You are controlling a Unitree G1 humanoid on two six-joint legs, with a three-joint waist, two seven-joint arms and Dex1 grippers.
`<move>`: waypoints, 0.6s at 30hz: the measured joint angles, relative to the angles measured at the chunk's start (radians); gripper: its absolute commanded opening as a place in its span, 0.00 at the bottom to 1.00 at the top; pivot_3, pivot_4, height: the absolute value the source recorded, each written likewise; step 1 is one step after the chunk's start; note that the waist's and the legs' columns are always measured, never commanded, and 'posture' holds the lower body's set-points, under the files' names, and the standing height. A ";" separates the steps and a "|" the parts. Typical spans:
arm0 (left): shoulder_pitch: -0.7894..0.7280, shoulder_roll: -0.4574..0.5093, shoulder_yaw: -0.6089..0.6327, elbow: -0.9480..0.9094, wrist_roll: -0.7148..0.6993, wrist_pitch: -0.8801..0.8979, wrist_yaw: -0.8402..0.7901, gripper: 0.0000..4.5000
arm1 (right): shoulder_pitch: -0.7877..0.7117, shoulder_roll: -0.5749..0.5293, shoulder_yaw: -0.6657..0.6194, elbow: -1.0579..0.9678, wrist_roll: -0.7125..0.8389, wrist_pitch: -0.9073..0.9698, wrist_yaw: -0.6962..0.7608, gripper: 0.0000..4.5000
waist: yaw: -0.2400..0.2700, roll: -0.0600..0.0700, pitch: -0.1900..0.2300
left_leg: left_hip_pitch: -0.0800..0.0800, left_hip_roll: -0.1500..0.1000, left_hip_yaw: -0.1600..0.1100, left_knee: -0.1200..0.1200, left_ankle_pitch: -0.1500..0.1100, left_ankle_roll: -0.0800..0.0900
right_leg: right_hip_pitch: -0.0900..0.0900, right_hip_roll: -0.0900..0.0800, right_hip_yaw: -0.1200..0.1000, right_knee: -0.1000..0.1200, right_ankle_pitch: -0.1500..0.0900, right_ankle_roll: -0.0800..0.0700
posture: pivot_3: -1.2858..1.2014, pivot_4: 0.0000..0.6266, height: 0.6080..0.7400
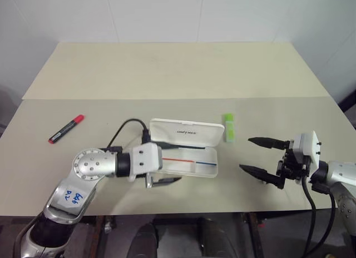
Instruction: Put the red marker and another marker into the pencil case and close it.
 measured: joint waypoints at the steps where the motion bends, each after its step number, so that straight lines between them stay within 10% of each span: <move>1: -0.021 -0.006 0.017 -0.004 -0.003 0.015 0.024 0.93 | -0.022 0.002 0.001 -0.020 0.022 0.016 -0.010 1.00 | 0.000 0.000 0.000 | 0.000 0.000 0.000 0.000 0.000 0.000 | 0.000 0.000 0.000 0.000 0.000 0.000 | 0.52 0.24 1.00; 18: 0.013 0.019 0.328 0.005 0.272 0.349 0.545 0.93 | -0.306 0.025 0.090 -0.099 0.282 0.201 0.009 1.00 | -0.004 0.000 0.000 | -0.001 0.000 -0.001 -0.002 -0.003 0.001 | -0.002 0.000 0.000 0.002 0.007 0.016 | 0.52 0.24 1.00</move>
